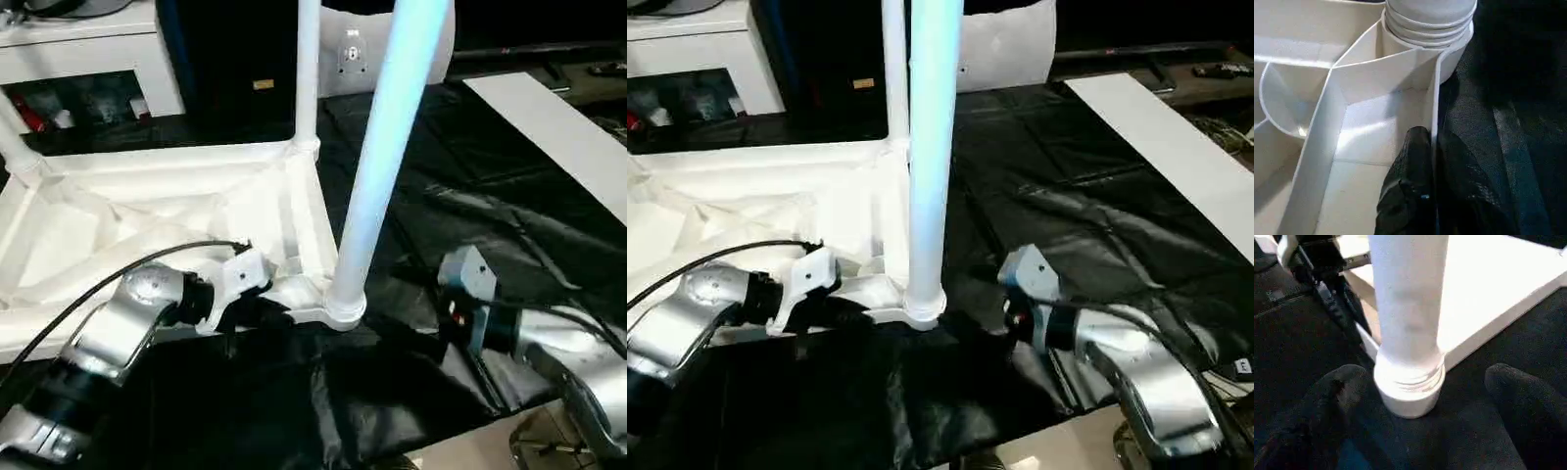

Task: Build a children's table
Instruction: Rotate leg to tighten

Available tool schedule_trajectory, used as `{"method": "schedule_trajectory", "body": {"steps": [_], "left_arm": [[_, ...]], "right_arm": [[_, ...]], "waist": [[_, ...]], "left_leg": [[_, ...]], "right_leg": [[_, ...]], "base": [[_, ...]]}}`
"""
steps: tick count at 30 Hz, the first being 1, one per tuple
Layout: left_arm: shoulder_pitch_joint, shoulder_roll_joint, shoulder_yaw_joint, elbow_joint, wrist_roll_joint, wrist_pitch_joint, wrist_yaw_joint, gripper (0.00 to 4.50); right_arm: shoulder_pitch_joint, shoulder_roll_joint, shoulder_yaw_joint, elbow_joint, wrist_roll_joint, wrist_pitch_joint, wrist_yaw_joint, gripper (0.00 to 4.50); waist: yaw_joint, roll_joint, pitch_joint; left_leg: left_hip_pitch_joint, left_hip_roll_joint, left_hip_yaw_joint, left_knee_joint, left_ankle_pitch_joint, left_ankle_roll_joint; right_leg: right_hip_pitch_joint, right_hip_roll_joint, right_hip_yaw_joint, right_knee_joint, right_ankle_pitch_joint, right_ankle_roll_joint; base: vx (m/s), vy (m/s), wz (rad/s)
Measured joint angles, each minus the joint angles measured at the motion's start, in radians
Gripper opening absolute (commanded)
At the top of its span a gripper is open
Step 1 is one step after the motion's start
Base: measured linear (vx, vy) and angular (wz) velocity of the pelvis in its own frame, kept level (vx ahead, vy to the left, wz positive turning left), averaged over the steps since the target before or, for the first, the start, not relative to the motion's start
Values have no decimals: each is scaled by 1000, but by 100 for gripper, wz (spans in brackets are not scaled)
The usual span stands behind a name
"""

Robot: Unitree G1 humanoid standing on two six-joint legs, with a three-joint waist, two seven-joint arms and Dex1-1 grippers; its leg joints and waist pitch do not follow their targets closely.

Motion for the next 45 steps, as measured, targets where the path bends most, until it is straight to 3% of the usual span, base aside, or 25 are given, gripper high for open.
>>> {"method": "schedule_trajectory", "body": {"steps": [5, 18, 23, 31, 36, 39, 43, 45], "left_arm": [[11, 17, -10, -21, 7, -27, -29, 0], [-56, 22, -60, 35, 31, -105, -106, 0], [-72, 19, -64, 58, 40, -125, -123, 0], [-83, 18, -71, 73, 37, -133, -133, 0], [-83, 3, -59, 72, 37, -100, -132, 0], [-83, -18, -54, 64, 38, -64, -106, 0], [-86, -64, -12, 78, 55, 0, -21, 0], [-101, -100, 6, 94, 72, 44, 39, 0]], "right_arm": [[-109, 26, 26, 144, 22, -60, 125, 395], [-266, 50, 113, 381, 26, -145, 384, 278], [-302, 57, 128, 433, 11, -169, 424, 227], [-321, 64, 131, 474, 10, -189, 457, 198], [-311, 67, 115, 455, 13, -143, 454, 195], [-262, 85, 92, 387, 20, -90, 384, 195], [-219, 144, 47, 318, -4, -31, 198, 195], [-217, 210, 15, 299, -33, 13, 62, 195]], "waist": [[2, -2, 1], [32, -16, 8], [37, -18, 9], [43, -19, 10], [47, -18, 11], [50, -16, 12], [42, -15, 15], [29, -13, 16]], "left_leg": [[-1, 1, 1, -1, 1, 1], [-1, 2, 4, 0, 2, 3], [-1, 4, 9, 0, 3, 4], [0, 7, 14, 0, 3, 5], [0, 7, 15, -1, 3, 4], [1, 7, 16, -2, 3, 3], [5, 7, 18, -8, 4, -6], [5, 7, 18, -9, 6, -9]], "right_leg": [[0, 0, -1, 0, -1, -1], [-1, -1, -2, 2, -2, -4], [-1, -2, -2, 2, -2, -4], [-1, -2, -2, 2, -2, -5], [-1, -2, -2, 1, -2, -5], [-1, -2, -1, 0, -2, -5], [0, -2, 0, -1, 0, -8], [-1, -2, 0, -1, 0, -7]], "base": [[0, 0, 0], [0, 0, 0], [0, 0, 0], [0, 0, 0], [0, 0, 0], [0, 0, 0], [0, 0, 0], [0, 0, 0]]}}
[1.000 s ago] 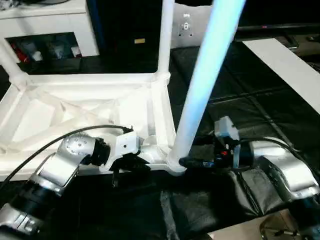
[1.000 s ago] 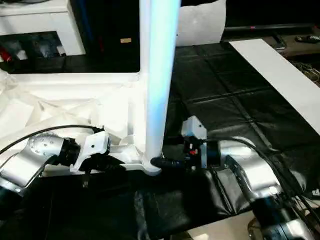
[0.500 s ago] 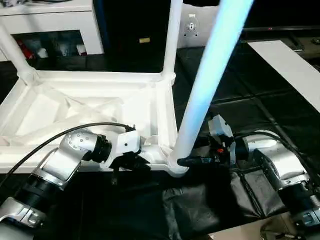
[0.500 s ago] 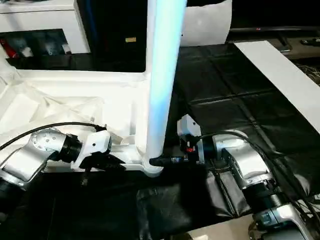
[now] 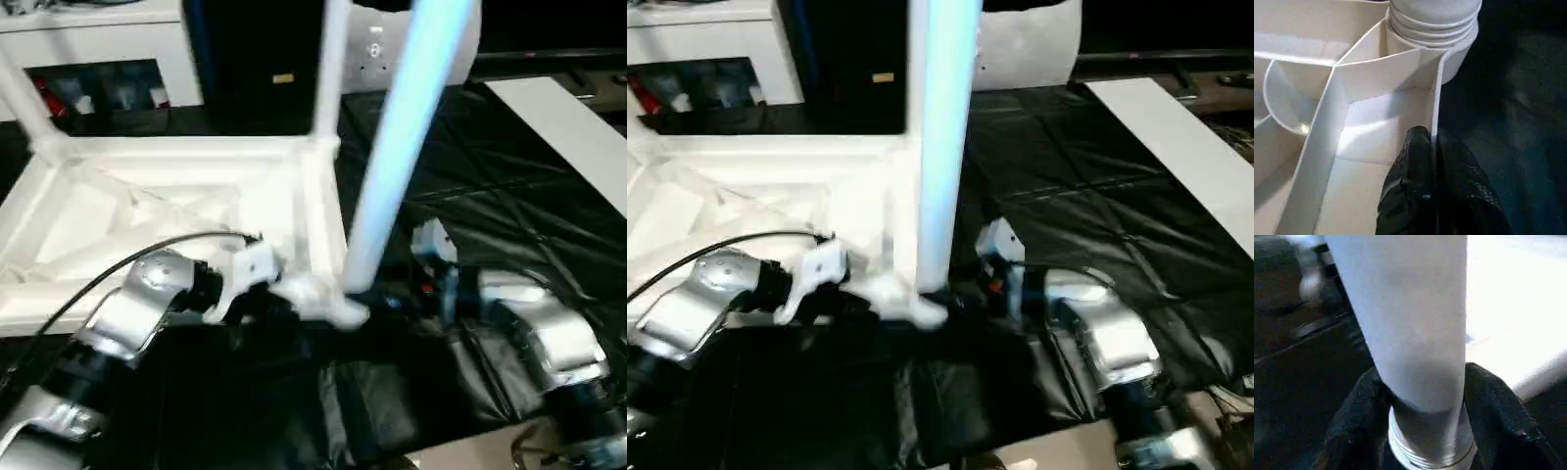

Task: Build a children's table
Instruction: Rotate leg to tighten

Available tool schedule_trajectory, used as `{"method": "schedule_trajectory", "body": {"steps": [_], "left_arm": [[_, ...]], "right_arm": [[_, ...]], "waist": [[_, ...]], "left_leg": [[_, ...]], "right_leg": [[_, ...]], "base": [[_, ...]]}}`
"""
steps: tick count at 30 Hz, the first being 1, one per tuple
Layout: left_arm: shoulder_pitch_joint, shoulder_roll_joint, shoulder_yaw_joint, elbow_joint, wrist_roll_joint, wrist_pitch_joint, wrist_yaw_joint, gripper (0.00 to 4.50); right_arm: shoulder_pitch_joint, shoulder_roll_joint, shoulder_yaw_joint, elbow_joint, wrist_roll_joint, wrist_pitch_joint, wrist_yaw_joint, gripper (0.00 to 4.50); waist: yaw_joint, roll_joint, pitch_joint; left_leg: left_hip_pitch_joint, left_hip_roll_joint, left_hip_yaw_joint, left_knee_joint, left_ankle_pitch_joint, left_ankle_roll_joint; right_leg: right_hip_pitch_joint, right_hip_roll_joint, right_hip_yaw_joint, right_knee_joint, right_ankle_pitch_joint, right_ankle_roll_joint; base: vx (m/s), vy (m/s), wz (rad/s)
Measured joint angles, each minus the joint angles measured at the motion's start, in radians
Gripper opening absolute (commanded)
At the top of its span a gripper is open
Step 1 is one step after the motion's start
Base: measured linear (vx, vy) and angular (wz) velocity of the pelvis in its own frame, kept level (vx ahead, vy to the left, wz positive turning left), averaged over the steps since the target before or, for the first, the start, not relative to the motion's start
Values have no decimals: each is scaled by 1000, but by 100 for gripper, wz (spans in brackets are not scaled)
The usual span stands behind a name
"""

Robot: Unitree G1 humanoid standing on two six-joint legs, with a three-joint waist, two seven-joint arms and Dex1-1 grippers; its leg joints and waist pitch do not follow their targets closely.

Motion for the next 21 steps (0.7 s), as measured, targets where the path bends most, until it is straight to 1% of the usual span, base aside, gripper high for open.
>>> {"method": "schedule_trajectory", "body": {"steps": [2, 5, 8, 9, 10, 12, 13, 14, 15, 17, 18, 19, 21], "left_arm": [[-3, -32, 11, 0, 13, 27, 41, 0], [-18, -87, 24, 8, 38, 67, 130, 0], [-45, -169, 43, 40, 77, 100, 253, 0], [-59, -208, 51, 51, 95, 122, 314, 0], [-65, -230, 57, 54, 97, 133, 348, 0], [-66, -267, 68, 51, 97, 145, 398, 0], [-66, -270, 68, 47, 97, 147, 405, 0], [-66, -270, 68, 44, 97, 147, 404, 0], [-64, -267, 68, 39, 97, 147, 400, 0], [-58, -259, 64, 27, 100, 141, 388, 0], [-55, -252, 63, 23, 101, 134, 378, 0], [-51, -248, 61, 18, 101, 130, 372, 0], [-36, -210, 44, -1, 100, 93, 330, 0]], "right_arm": [[0, 34, -21, -11, -11, 29, -80, 195], [-7, 107, -49, -26, -58, 65, -227, 195], [-44, 224, -80, -3, -129, 86, -441, 195], [-67, 296, -102, 21, -160, 88, -552, 195], [-83, 328, -109, 36, -176, 85, -618, 195], [-100, 352, -111, 45, -195, 85, -696, 195], [-103, 356, -111, 45, -196, 85, -708, 195], [-102, 356, -111, 44, -197, 79, -709, 250], [-96, 356, -110, 42, -197, 67, -706, 264], [-80, 355, -110, 32, -197, 45, -676, 270], [-67, 352, -110, 27, -196, 33, -656, 300], [-58, 345, -110, 21, -196, 24, -641, 300], [-25, 296, -101, -8, -174, 6, -551, 312]], "waist": [[-9, 3, 1], [-17, 6, 0], [-29, 11, -2], [-35, 12, -2], [-37, 13, -3], [-35, 11, -2], [-34, 11, -2], [-33, 11, -2], [-31, 11, -1], [-31, 11, -1], [-32, 11, -1], [-31, 11, -1], [-29, 11, -1]], "left_leg": [[0, 0, 0, -2, 0, -1], [0, 0, 0, -6, 1, -2], [0, 0, 1, -8, 1, -2], [0, 0, 2, -9, 1, -2], [0, 0, 2, -10, 1, -2], [-1, 0, 2, -14, 1, -2], [-1, 0, 2, -15, 2, -1], [-1, 0, 2, -16, 5, 3], [-1, 0, 2, -18, 5, 4], [-3, 0, 2, -19, 5, 4], [-3, 0, 2, -19, 5, 4], [-3, 0, 2, -20, 5, 4], [-4, 1, 2, -20, 5, 4]], "right_leg": [[0, 0, 0, -3, 0, 0], [0, 0, 0, -7, 0, 0], [0, 0, 0, -9, 1, -1], [-1, 0, 0, -9, 1, -1], [-2, 0, 0, -10, 1, -1], [-2, 0, -1, -12, 1, -1], [-2, 0, -1, -13, 1, -1], [-2, 0, -1, -13, 1, -1], [-3, 0, -2, -13, 1, 0], [-5, 1, -2, -13, 1, 0], [-6, 1, -2, -13, 1, 0], [-6, 1, -2, -13, 1, 0], [-6, 1, -3, -13, 0, -1]], "base": [[0, 0, 0], [0, 0, 0], [0, 0, 0], [0, 0, 0], [0, 0, 0], [0, 0, 0], [0, 0, 0], [0, 0, 0], [0, 0, 0], [0, 0, 0], [0, 0, 0], [0, 0, 0], [0, 0, 0]]}}
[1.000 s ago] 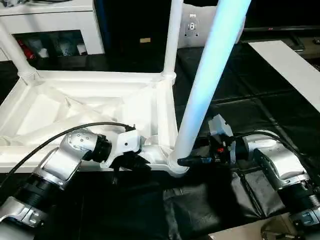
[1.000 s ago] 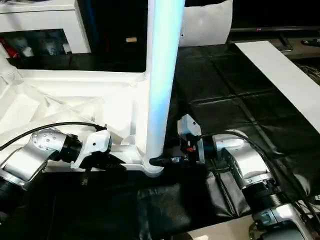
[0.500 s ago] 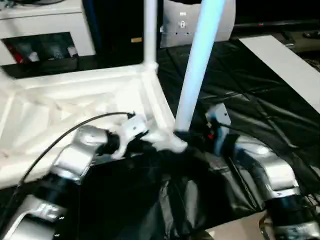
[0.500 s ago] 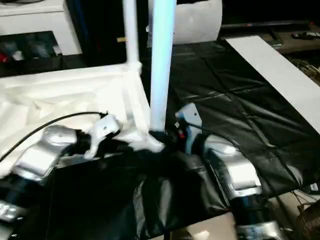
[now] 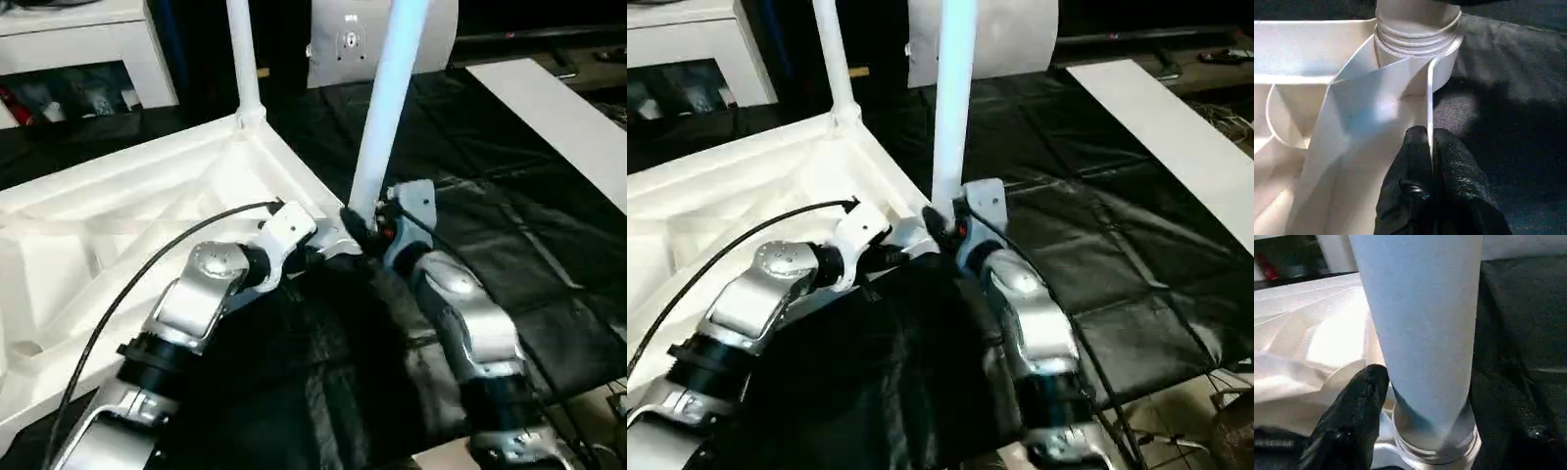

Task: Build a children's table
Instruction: Rotate leg to tighten

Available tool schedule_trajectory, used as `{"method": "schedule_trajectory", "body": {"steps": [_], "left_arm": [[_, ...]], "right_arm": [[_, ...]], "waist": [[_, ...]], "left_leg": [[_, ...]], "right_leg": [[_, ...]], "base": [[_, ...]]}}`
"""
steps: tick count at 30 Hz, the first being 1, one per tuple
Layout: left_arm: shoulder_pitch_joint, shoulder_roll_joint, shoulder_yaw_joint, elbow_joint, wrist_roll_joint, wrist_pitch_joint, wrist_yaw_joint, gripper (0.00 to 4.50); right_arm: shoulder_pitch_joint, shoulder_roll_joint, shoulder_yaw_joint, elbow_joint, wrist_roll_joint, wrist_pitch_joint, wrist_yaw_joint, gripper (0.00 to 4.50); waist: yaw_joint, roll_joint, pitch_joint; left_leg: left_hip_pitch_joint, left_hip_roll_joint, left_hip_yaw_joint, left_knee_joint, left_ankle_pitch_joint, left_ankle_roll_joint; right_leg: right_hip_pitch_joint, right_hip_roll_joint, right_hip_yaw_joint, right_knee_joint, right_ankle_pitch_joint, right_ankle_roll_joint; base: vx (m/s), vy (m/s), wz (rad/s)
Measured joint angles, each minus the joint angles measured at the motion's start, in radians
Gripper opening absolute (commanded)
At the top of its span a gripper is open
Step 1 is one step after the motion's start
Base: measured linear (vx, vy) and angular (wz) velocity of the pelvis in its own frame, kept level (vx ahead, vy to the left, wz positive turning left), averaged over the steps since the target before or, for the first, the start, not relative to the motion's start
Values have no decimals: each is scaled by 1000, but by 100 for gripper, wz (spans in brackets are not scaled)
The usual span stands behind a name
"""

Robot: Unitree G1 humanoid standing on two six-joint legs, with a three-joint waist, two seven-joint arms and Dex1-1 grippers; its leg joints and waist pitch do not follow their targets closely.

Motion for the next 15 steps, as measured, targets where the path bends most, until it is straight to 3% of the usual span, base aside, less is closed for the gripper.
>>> {"method": "schedule_trajectory", "body": {"steps": [5, 9, 15], "left_arm": [[24, 57, -6, -8, -13, -76, -89, 0], [48, 152, -26, -10, -39, -192, -216, 0], [54, 210, -57, -6, -75, -276, -387, 0]], "right_arm": [[38, -102, 29, -29, 48, -32, 161, 364], [63, -256, 55, -48, 91, -94, 416, 398], [50, -356, 87, -54, 137, -136, 640, 406]], "waist": [[0, -1, 1], [6, -3, 2], [41, -6, 2]], "left_leg": [[-1, 1, 0, 1, 1, 1], [-2, 2, 0, 3, 1, 2], [-4, 4, 0, 10, 2, 3]], "right_leg": [[-1, 1, -1, 1, 0, 0], [-1, 1, -2, 2, 0, 0], [1, 0, -4, 4, 0, -1]], "base": [[0, 0, 0], [0, 0, 0], [0, 0, 0]]}}
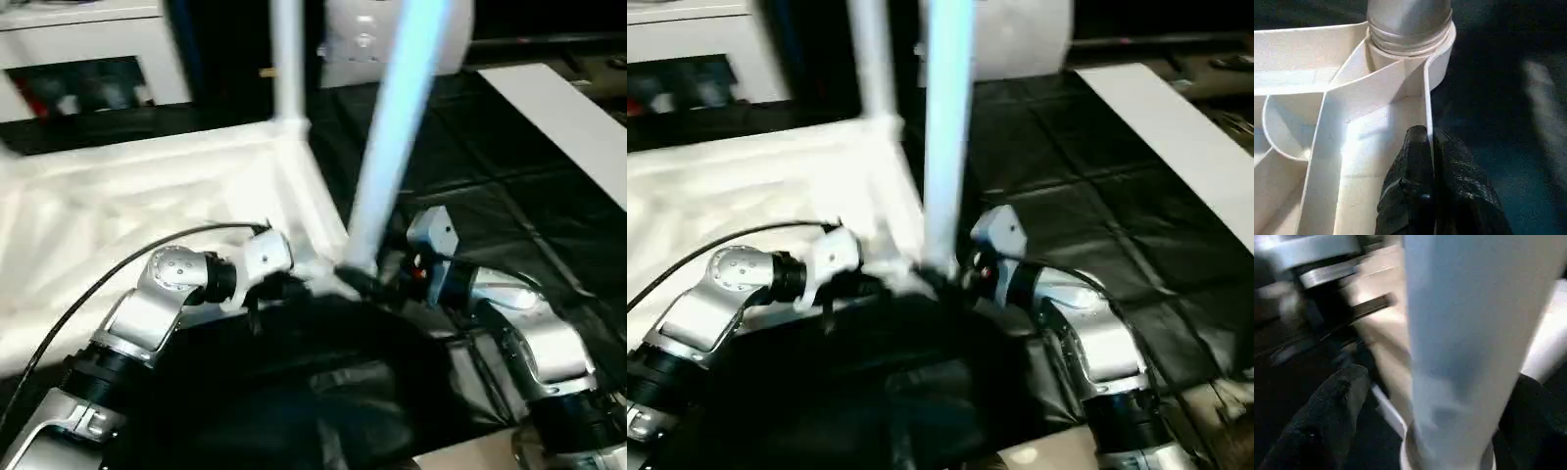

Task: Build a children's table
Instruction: Rotate leg to tighten

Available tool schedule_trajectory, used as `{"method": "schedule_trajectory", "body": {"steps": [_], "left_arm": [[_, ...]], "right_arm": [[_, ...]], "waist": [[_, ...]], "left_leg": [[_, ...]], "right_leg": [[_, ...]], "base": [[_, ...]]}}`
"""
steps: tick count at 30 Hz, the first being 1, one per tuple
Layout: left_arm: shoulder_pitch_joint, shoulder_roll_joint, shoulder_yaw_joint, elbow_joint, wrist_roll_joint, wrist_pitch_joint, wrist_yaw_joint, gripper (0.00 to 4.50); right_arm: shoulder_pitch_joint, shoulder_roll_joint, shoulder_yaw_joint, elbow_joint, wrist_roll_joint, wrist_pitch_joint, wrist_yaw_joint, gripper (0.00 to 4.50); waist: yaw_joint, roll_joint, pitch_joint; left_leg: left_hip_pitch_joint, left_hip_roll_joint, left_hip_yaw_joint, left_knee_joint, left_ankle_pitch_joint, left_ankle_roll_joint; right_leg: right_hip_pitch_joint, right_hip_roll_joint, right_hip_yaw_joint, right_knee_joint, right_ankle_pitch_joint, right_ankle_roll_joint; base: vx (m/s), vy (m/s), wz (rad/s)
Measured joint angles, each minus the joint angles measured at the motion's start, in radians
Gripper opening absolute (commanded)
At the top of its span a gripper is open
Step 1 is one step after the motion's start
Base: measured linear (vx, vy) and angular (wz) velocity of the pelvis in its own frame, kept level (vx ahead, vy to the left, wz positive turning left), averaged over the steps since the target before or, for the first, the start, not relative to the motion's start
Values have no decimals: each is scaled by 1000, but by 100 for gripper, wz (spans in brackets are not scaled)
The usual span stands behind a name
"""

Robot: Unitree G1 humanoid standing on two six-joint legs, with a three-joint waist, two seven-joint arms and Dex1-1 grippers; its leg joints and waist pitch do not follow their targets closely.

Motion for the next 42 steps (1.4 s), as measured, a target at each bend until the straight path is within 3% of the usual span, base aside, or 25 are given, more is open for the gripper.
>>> {"method": "schedule_trajectory", "body": {"steps": [4, 5, 8, 10, 13, 16, 19, 21, 25, 29, 35, 38, 42], "left_arm": [[-7, 39, -22, 10, -13, -41, -81, 0], [-7, 48, -27, 11, -15, -49, -100, 0], [-10, 57, -29, 18, -15, -72, -144, 0], [-13, 59, -33, 28, -16, -90, -165, 0], [-20, 65, -47, 40, -19, -109, -185, 0], [-20, 69, -48, 41, -23, -117, -197, 0], [-21, 70, -48, 43, -23, -124, -204, 0], [-21, 69, -48, 45, -22, -130, -205, 0], [-25, 69, -51, 55, -23, -140, -217, 0], [-25, 66, -51, 58, -23, -144, -218, 0], [-14, 37, -35, 34, -45, -55, -196, 0], [-7, 6, 13, 30, -24, 26, -103, 0], [-21, -82, 51, 43, 15, 143, 64, 0]], "right_arm": [[-26, -41, 29, 43, 37, -12, 142, 406], [-33, -50, 31, 53, 43, -14, 173, 380], [-49, -80, 51, 73, 49, -17, 259, 367], [-60, -88, 70, 79, 52, -15, 309, 328], [-90, -101, 95, 115, 54, -22, 363, 323], [-94, -103, 106, 134, 54, -27, 384, 281], [-103, -104, 107, 147, 53, -27, 397, 272], [-106, -104, 107, 147, 52, -27, 403, 237], [-111, -104, 110, 155, 48, -32, 414, 212], [-109, -105, 112, 152, 49, -30, 415, 204], [-40, -91, 72, 69, 80, 63, 345, 200], [-1, -18, 13, 24, 64, 130, 156, 200], [-11, 118, -58, 18, -10, 203, -136, 200]], "waist": [[4, -1, 0], [5, -1, 0], [11, -1, 0], [13, -1, 0], [15, -2, 0], [17, -4, -1], [18, -4, 0], [19, -4, 0], [22, -4, 0], [26, -4, 0], [40, -4, 0], [28, -4, 0], [-19, -4, 0]], "left_leg": [[0, 0, 0, 3, 1, 1], [0, 0, 0, 3, 1, 1], [0, 0, 1, 4, 2, 2], [0, 0, 1, 5, 2, 2], [0, 0, 1, 6, 2, 3], [-1, 1, 1, 7, 2, 3], [-1, 1, 1, 7, 2, 3], [-1, 1, 1, 7, 2, 3], [-1, 1, 1, 7, 2, 3], [-1, 1, 1, 8, 2, 3], [-2, 1, 1, 8, 2, 3], [1, 1, 1, 8, 3, 0], [6, 1, 2, 7, 4, -7]], "right_leg": [[0, 0, 0, 1, 3, -4], [0, 0, 0, 1, 3, -5], [0, 0, 0, 2, 4, -6], [0, 0, 0, 2, 4, -6], [0, -1, 0, 4, 4, -6], [0, -1, -1, 4, 4, -6], [0, -1, -1, 4, 4, -6], [0, -1, -1, 4, 4, -6], [0, -1, -1, 4, 4, -6], [0, -1, -1, 4, 4, -6], [0, -1, -1, 4, 4, -6], [0, -1, 0, 8, 5, -7], [2, -1, 1, 7, 5, -7]], "base": [[0, 0, 0], [0, 0, 0], [0, 0, 0], [0, 0, 0], [0, 0, 0], [0, 0, 0], [0, 0, 0], [0, 0, 0], [0, 0, 0], [0, 0, 0], [0, 0, 0], [0, 0, 0], [0, 0, 0]]}}
